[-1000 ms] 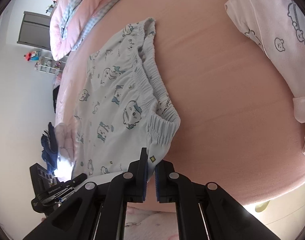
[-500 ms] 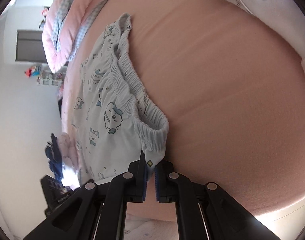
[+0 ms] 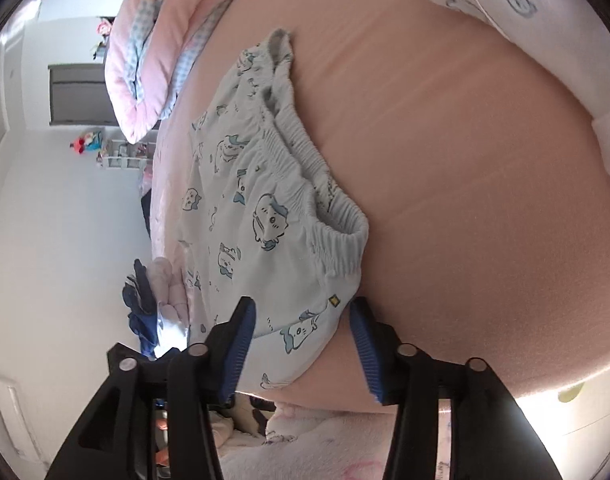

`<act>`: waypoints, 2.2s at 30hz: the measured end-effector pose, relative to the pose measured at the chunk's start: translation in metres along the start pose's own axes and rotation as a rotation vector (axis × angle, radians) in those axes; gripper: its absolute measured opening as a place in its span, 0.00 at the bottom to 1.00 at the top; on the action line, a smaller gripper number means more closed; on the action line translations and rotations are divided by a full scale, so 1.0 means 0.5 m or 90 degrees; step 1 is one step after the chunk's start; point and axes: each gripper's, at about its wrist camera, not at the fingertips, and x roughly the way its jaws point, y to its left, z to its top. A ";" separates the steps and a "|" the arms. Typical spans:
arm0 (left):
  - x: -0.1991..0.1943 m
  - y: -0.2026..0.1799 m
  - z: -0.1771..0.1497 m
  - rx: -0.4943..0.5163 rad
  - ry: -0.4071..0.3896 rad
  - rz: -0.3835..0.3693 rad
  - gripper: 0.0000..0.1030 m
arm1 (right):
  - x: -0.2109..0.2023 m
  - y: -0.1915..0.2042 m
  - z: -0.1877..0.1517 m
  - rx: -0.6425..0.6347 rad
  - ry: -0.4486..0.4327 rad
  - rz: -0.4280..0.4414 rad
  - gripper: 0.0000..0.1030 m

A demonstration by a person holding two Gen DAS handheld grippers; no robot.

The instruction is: Fold clothes

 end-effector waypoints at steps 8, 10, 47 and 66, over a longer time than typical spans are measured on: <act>-0.065 -0.047 -0.071 0.185 -0.090 0.158 0.86 | -0.069 0.108 -0.037 -0.174 -0.039 -0.163 0.60; -0.078 -0.050 -0.085 0.213 -0.109 0.184 0.86 | -0.086 0.135 -0.050 -0.218 -0.051 -0.187 0.60; 0.024 -0.029 -0.148 0.320 -0.117 0.101 0.86 | 0.127 0.331 -0.392 -1.144 0.000 -0.641 0.60; 0.034 -0.032 -0.136 0.356 -0.199 0.120 0.71 | 0.256 0.258 -0.384 -1.258 -0.016 -0.711 0.60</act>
